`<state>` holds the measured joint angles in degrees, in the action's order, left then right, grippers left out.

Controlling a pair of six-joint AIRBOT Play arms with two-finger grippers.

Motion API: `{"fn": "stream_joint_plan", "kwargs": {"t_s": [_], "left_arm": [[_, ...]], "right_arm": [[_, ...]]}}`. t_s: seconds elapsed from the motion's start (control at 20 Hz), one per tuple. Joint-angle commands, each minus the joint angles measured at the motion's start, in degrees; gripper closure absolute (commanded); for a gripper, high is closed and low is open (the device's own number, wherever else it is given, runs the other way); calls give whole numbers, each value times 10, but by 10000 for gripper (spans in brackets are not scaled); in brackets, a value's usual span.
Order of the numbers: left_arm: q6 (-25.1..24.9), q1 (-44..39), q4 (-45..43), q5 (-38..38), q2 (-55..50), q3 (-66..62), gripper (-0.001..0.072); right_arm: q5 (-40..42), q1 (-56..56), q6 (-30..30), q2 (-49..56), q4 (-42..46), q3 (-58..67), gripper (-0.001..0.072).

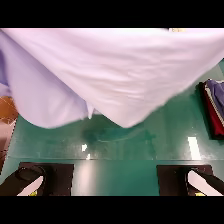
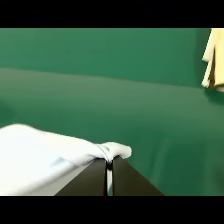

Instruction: Fold the shirts.

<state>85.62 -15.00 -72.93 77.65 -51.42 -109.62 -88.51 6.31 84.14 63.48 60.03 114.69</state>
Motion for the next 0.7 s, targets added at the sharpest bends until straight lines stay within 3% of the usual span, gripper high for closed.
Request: {"fn": "stream_joint_plan", "kwargs": {"t_s": [0.0,0.15,0.3,0.6,0.65], "left_arm": [[0,0,-1,41,-27,128,686],[-1,0,10,42,-45,306,685],[-2,-27,26,44,-45,455,686],[-2,-181,76,-6,-45,513,681],[-7,-185,76,-32,-45,513,633]], "right_arm": [[-13,-61,9,72,20,-62,698],[-9,-141,9,137,91,-145,698],[19,-175,9,159,106,-203,698],[26,-162,9,159,104,-222,698],[26,-158,9,159,104,-222,698]]}}
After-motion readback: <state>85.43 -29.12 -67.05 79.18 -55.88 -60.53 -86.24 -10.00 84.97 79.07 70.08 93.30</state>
